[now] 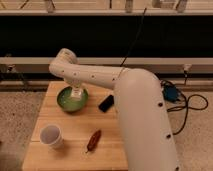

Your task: Place the bottle in the ceramic bowl

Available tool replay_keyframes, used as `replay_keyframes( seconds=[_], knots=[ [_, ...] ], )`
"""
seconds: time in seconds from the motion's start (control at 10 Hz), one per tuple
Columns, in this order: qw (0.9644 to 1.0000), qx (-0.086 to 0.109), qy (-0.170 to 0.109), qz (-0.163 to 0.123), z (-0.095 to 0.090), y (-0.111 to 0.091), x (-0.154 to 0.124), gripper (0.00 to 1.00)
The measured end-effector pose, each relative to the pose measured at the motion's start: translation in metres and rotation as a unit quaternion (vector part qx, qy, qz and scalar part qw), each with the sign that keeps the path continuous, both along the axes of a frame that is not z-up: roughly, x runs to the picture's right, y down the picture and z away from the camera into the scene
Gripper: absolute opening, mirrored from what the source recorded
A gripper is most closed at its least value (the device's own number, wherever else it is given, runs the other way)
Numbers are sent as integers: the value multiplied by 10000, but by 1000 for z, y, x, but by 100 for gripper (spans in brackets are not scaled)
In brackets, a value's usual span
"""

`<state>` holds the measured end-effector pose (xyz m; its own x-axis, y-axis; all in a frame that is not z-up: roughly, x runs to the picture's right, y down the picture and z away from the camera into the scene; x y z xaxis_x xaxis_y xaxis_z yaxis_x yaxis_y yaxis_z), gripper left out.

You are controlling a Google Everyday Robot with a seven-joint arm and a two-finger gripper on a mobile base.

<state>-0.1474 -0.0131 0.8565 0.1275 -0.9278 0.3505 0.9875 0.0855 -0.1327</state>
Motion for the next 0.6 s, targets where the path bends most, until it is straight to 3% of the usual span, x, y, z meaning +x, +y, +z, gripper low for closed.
replay_keyframes(
  seconds=[0.2, 0.3, 0.6],
  knots=[
    [10000, 27, -6, -6, 1, -1, -1, 78],
    [10000, 37, -12, -14, 1, -1, -1, 80],
    [10000, 80, -32, -30, 2, -3, -2, 72]
  ],
)
